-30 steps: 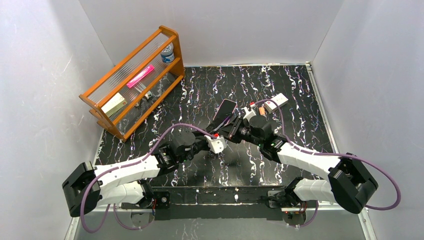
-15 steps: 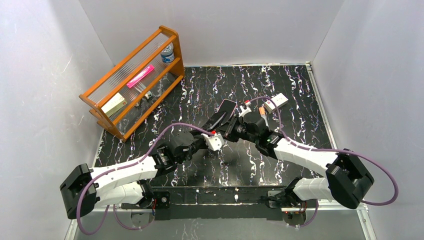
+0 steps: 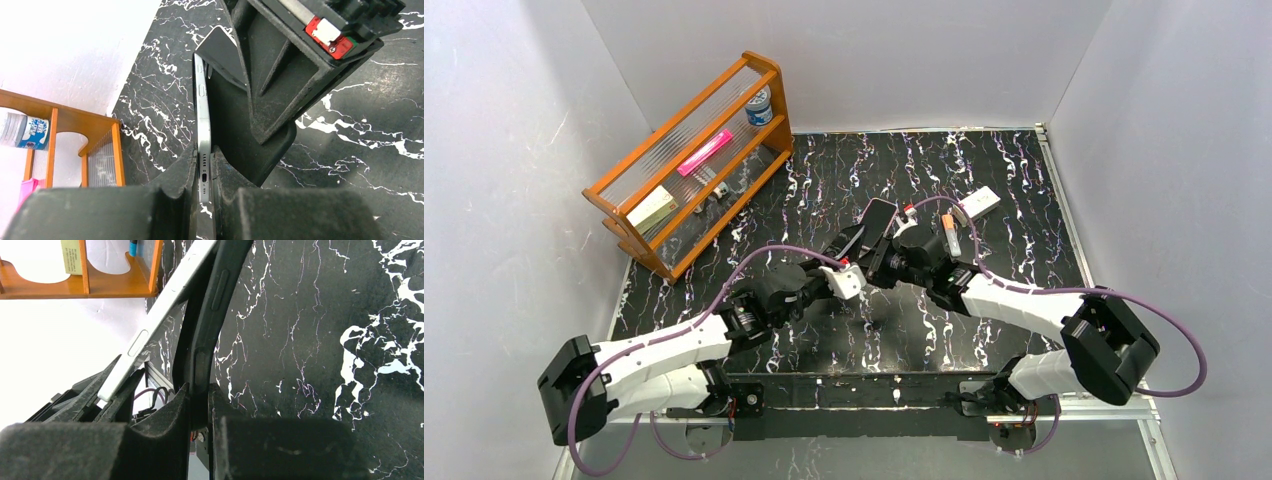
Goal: Take the phone out of the phone case
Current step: Remove the phone case from the phone.
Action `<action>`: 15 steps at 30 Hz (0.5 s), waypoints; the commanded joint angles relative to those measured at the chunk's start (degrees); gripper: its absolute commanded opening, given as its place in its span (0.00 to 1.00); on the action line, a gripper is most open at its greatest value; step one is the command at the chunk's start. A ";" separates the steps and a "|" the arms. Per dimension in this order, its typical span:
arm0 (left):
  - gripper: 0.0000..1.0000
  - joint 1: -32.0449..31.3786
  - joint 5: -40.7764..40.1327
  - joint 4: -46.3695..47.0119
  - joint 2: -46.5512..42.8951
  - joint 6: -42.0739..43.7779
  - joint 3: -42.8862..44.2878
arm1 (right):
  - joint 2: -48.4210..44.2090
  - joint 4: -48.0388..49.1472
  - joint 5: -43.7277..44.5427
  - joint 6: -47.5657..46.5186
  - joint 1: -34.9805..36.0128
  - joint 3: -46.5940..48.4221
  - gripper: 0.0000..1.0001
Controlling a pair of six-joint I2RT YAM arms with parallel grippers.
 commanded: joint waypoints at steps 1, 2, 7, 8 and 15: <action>0.00 0.39 1.07 -1.54 -4.74 -0.33 0.39 | 0.47 1.69 10.96 0.81 -0.84 1.56 0.01; 0.00 0.39 1.31 -1.86 -5.21 -0.30 0.32 | 0.50 1.97 12.57 1.04 -0.91 1.73 0.01; 0.00 0.39 4.82 -2.89 -7.41 -0.29 -0.10 | 1.75 1.69 18.35 1.17 -2.10 4.90 0.01; 0.00 0.35 5.12 -3.11 -7.62 -0.30 -0.07 | 2.27 1.60 18.95 0.85 -2.42 5.73 0.01; 0.00 0.30 4.43 -3.18 -9.24 0.16 -0.42 | 6.23 4.83 17.99 0.38 -7.37 8.08 0.01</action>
